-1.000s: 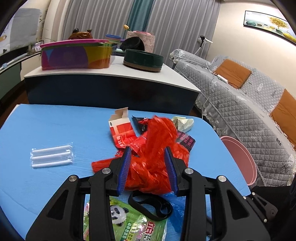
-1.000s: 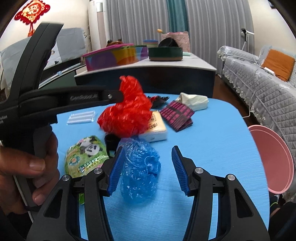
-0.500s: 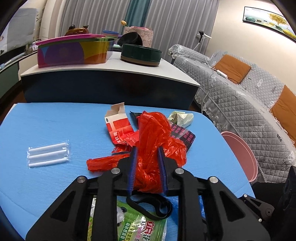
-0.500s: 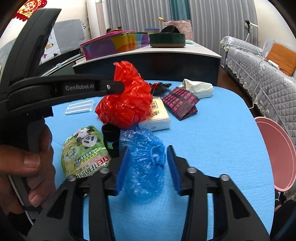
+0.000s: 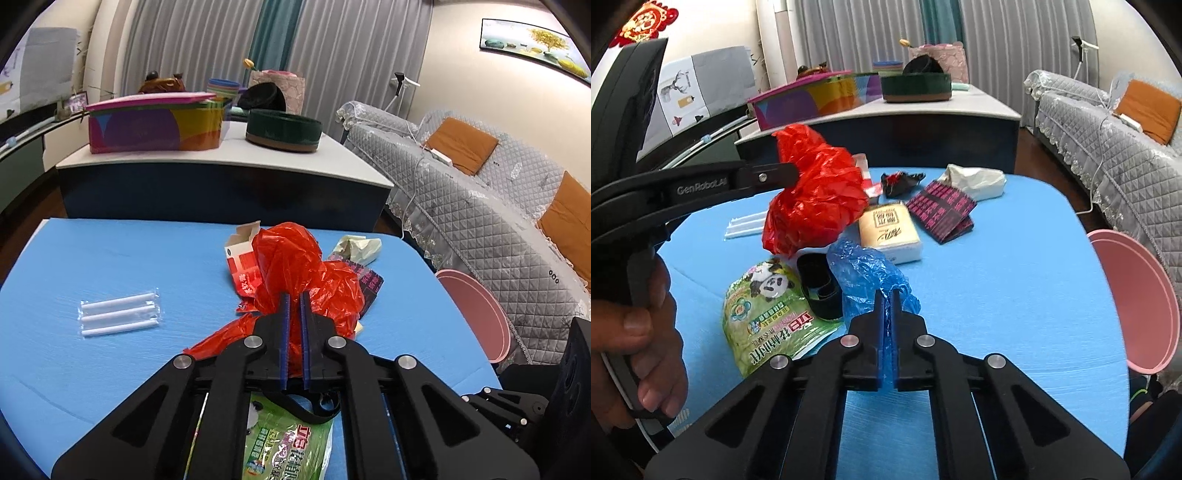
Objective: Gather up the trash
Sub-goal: 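Grasp the blue plastic gloves with the right tool while the left tool lifts the red bag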
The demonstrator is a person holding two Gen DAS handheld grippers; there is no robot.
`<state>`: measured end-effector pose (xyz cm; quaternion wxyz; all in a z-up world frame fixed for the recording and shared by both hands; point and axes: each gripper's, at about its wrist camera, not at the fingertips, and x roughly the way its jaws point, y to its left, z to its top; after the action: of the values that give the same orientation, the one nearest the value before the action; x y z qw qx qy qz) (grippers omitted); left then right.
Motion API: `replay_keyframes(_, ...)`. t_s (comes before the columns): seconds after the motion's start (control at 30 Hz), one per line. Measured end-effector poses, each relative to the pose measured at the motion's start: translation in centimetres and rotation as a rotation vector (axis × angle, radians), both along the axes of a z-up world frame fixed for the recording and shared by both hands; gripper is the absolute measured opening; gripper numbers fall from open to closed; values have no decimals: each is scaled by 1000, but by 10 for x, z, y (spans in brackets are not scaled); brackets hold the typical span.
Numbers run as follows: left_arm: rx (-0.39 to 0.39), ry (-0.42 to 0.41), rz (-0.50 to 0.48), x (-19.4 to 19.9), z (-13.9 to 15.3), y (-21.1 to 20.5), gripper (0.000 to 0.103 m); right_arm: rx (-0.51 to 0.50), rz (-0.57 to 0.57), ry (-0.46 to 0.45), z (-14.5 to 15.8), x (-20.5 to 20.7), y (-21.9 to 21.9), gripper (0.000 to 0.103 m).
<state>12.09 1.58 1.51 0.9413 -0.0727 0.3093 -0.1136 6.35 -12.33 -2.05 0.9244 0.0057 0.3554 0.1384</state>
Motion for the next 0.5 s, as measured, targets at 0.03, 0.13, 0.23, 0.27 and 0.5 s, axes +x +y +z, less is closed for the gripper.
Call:
replay_keyframes(0.03,-2,-5,0,-2,2,0,5,-1,-4,-6,2,-1,-1,3)
replay_keyframes(0.13,-2,-19,0,-8,7,1,5,0,-21,-24,10,-5,-6,2)
replay_keyframes(0.23,-8,-32,-3,-16,13,1,5,2,-42,-45,19,-10,-12,2)
replay_keyframes(0.27,-9,-37,-5,-18,15,2,5,2,-51,-52,22,-12,-15,2)
replay_keyframes(0.5,-27,-61,-4,-29,27,6,5,-8,-133,-88,38,-17,-41,2)
